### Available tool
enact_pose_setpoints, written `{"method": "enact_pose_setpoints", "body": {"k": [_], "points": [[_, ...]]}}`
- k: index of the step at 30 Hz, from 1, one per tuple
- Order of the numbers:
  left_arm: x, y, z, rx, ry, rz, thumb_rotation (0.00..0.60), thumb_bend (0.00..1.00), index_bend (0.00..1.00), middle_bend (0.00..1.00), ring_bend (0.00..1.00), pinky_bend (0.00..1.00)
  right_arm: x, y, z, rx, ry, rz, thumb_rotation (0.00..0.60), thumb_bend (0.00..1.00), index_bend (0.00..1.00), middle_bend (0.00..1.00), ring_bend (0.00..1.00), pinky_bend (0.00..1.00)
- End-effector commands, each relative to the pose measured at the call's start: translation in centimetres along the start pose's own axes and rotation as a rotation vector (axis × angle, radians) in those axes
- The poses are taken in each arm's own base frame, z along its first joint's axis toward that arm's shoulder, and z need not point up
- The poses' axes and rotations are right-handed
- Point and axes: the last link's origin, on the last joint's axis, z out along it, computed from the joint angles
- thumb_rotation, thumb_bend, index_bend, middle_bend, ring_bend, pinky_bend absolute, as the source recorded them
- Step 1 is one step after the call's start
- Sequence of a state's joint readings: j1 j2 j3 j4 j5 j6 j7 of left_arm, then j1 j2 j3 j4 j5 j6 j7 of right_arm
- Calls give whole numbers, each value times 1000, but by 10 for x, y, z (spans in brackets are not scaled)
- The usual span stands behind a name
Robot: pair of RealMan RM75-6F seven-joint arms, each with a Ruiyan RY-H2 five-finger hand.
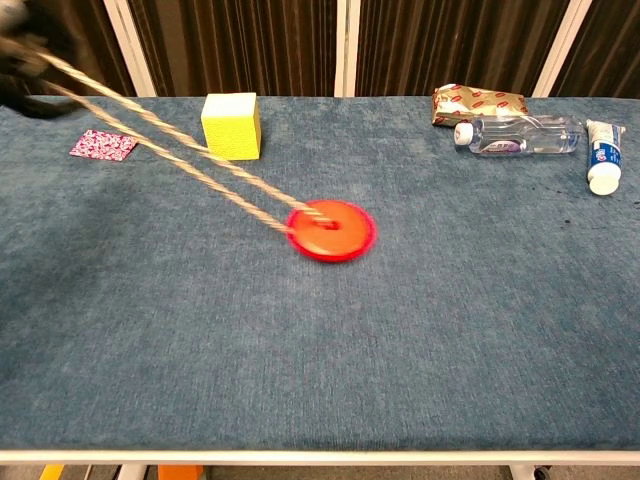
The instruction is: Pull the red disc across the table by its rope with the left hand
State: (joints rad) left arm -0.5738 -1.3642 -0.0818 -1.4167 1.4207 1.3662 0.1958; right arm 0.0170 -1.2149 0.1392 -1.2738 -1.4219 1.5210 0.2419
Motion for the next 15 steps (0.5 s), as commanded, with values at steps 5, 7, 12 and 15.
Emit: {"method": "enact_pose_setpoints", "body": {"k": [5,7,12,15], "points": [[33,-107,-31,307,34,213,600,268,849,997,870,899,-3,-2,-1,-2,-10,-4,600,219,0,0,0,0],[42,-125,-37,366,60,232,600,268,849,998,871,899,-4,-3,0,-1,-12,-5,600,219,0,0,0,0],[55,-138,-49,413,99,243,600,266,849,999,871,899,-5,-4,0,0,-13,-6,600,219,0,0,0,0],[53,-135,-52,397,85,227,600,265,850,1000,871,899,-6,-4,-1,1,-18,-7,600,219,0,0,0,0]]}}
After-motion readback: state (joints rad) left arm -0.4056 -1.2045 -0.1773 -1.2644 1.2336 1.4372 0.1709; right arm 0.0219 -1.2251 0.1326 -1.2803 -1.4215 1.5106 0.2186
